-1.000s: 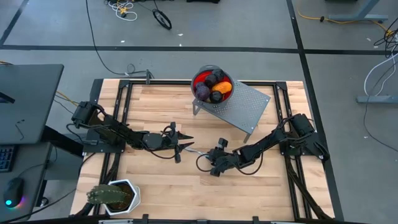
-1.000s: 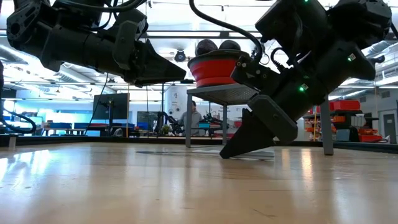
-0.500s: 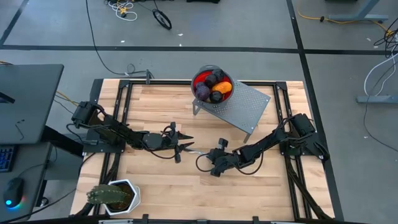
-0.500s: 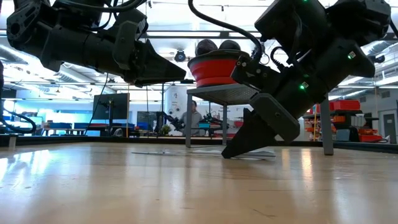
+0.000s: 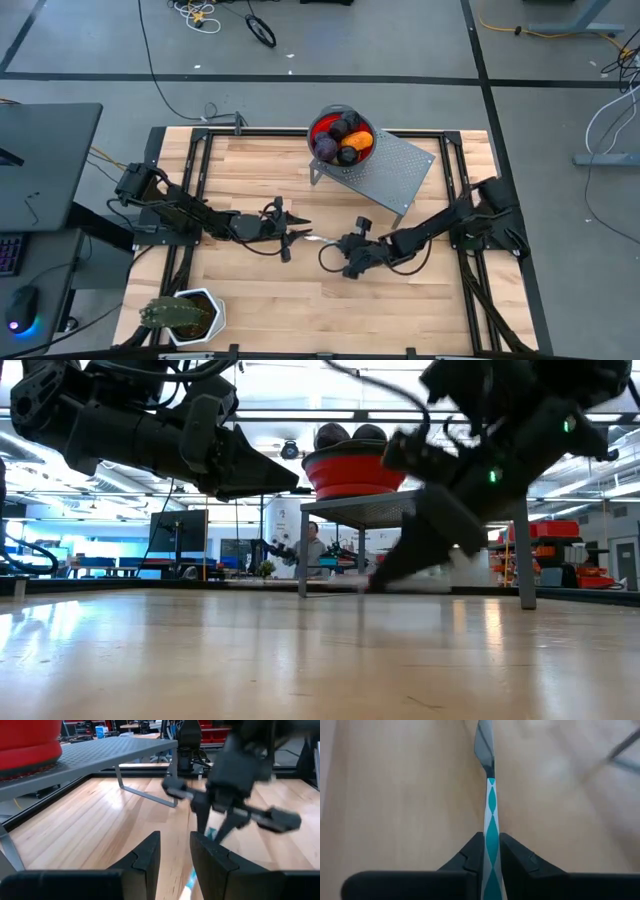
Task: Pick & Place Fruit
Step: Put the knife on the shelf
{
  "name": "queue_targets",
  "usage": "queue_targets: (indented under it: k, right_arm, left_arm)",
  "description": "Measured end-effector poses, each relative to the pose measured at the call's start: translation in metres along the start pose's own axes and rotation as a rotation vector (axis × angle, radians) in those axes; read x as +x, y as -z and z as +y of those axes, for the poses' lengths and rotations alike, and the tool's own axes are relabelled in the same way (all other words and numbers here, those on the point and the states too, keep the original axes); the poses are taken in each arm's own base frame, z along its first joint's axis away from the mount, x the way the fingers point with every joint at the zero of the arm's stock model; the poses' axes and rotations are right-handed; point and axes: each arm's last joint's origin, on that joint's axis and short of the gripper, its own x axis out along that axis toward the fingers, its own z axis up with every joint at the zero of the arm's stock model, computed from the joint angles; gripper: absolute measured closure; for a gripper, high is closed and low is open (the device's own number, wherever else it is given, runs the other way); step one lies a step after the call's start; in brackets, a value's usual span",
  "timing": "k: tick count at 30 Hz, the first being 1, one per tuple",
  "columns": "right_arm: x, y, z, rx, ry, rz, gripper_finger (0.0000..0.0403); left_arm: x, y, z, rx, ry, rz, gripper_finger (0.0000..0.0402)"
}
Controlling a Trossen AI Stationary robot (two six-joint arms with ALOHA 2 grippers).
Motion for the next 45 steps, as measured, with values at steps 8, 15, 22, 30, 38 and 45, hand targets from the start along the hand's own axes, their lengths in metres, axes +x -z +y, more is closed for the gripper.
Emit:
queue_targets:
  k: [8, 15, 22, 30, 38, 45]
  right_arm:
    - [-0.035, -0.015, -0.01, 0.024, 0.021, 0.0, 0.0352]
    - [-0.068, -0.013, -0.011, 0.0, 0.017, 0.05, 0.0352]
    - [-0.107, -0.013, -0.008, 0.038, 0.014, 0.011, 0.0352]
    - [-0.149, -0.012, -0.02, 0.14, -0.002, -0.001, 0.0352]
    - [-0.176, -0.008, -0.041, 0.16, 0.008, 0.031, 0.0352]
    - [-0.202, -0.009, -0.067, 0.182, 0.015, -0.01, 0.0352]
  left_arm:
    - [-0.001, 0.0, -0.001, 0.005, 0.006, 0.0, 0.0288]
    - [-0.001, 0.001, -0.001, 0.028, 0.001, 0.007, 0.0288]
    - [-0.001, 0.001, -0.001, 0.03, 0.001, 0.007, 0.0288]
    - [-0.001, 0.001, -0.001, 0.027, 0.0, 0.005, 0.0288]
    - [-0.001, 0.001, -0.001, 0.026, 0.0, 0.004, 0.0288]
    - [-0.001, 0.0, -0.001, 0.026, 0.001, 0.004, 0.0288]
